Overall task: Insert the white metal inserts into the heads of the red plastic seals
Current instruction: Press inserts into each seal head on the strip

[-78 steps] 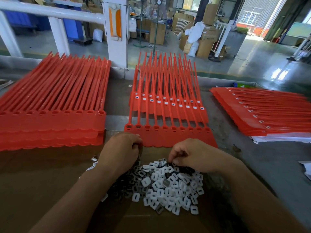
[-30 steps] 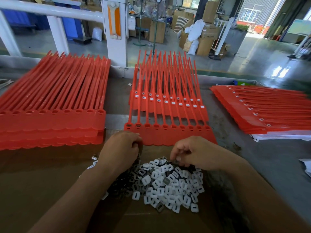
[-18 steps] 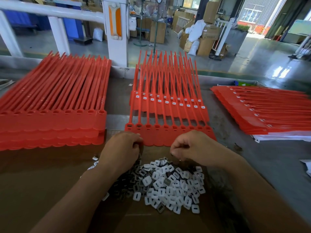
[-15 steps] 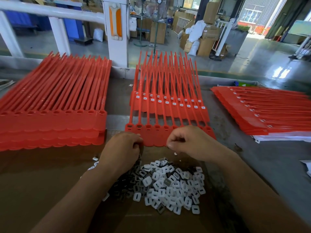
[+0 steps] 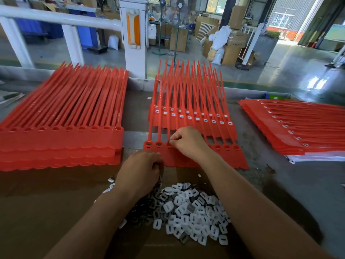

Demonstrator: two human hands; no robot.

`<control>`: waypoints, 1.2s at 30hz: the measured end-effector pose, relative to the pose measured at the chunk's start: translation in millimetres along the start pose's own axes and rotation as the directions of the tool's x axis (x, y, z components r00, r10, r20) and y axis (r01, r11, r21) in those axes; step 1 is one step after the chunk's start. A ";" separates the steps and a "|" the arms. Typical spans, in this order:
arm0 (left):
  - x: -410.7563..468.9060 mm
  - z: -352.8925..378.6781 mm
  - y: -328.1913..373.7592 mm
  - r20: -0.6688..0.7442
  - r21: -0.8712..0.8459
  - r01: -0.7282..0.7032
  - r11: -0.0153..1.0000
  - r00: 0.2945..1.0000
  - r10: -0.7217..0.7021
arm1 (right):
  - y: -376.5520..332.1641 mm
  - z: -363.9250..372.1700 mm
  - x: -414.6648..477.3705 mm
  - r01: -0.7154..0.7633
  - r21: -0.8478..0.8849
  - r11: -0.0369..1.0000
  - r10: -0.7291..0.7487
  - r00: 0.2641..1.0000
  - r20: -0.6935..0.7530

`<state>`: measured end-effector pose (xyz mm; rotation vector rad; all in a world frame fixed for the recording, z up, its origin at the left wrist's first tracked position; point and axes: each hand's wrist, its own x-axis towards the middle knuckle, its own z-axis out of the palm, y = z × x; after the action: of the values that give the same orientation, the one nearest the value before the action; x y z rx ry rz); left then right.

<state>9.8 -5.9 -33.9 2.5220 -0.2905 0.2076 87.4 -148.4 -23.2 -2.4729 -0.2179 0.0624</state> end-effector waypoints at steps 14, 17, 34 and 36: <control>0.6 0.2 -0.4 0.008 -0.003 0.008 1.000 1.000 -0.008 | 4.4 0.0 1.6 -0.011 0.096 0.995 0.014 0.999 -0.030; 0.5 0.3 -0.7 0.006 -0.007 0.010 1.000 1.000 -0.010 | 7.6 -0.9 0.3 0.018 0.127 0.992 -0.012 0.999 -0.048; 0.3 -0.8 -0.3 0.013 -0.035 0.021 0.999 1.000 -0.020 | 7.8 -3.6 -1.9 0.041 0.072 0.997 -0.037 0.998 -0.051; 0.1 -0.9 -0.2 0.012 -0.030 0.020 0.999 1.000 -0.020 | 6.5 -2.1 -0.9 0.037 0.067 0.997 -0.035 0.998 -0.043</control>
<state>9.8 -5.3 -33.3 2.4956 -0.2713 0.1795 87.7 -154.8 -25.6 -2.3998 -0.2385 0.0031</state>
